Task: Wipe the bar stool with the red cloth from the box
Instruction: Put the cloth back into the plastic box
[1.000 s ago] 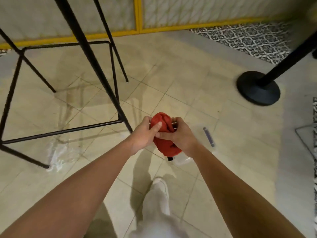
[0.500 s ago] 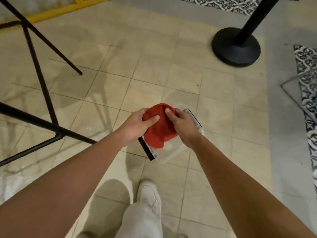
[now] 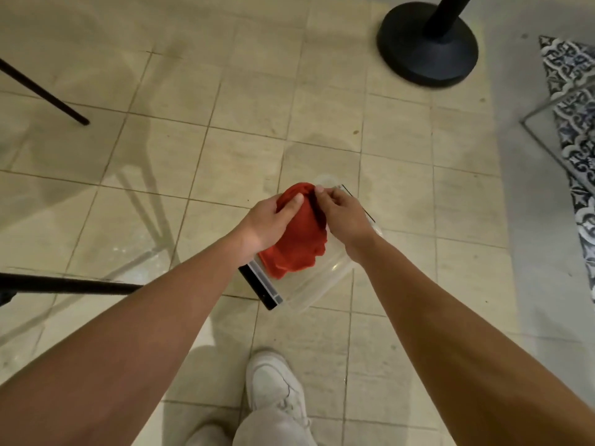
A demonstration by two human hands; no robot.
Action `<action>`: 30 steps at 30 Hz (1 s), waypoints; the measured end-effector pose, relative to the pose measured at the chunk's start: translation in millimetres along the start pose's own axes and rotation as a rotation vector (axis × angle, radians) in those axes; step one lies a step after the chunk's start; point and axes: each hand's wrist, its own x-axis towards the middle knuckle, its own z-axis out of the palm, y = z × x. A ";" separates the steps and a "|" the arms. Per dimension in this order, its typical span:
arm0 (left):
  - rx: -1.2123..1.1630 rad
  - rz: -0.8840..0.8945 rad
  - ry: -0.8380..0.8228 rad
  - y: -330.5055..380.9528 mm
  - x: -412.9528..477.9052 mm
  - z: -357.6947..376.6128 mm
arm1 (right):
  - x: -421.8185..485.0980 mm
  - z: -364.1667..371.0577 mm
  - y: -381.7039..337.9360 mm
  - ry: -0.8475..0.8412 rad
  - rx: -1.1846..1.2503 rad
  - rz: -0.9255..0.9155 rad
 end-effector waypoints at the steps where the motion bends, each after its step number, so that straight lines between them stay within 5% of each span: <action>1: 0.027 0.006 -0.019 -2.7 2.7 1.8 | 1.3 2.1 3.3 -0.044 0.013 0.059; 5: 0.056 -0.024 -0.097 -6.2 13.0 9.1 | 8.3 11.4 17.3 -0.203 0.268 0.232; 10: 0.156 -0.065 0.010 -20.8 28.7 3.6 | 20.2 10.9 33.9 -0.108 0.558 0.208; 17: 0.114 -0.060 -0.120 -31.1 35.5 -6.1 | 42.0 14.7 52.1 -0.074 0.679 0.237; 23: 0.562 0.095 -0.123 -42.7 48.3 20.1 | 60.3 24.4 68.4 0.103 0.426 0.271; 30: 0.803 0.017 -0.253 -68.4 69.3 39.1 | 83.1 27.0 93.4 0.156 0.011 0.344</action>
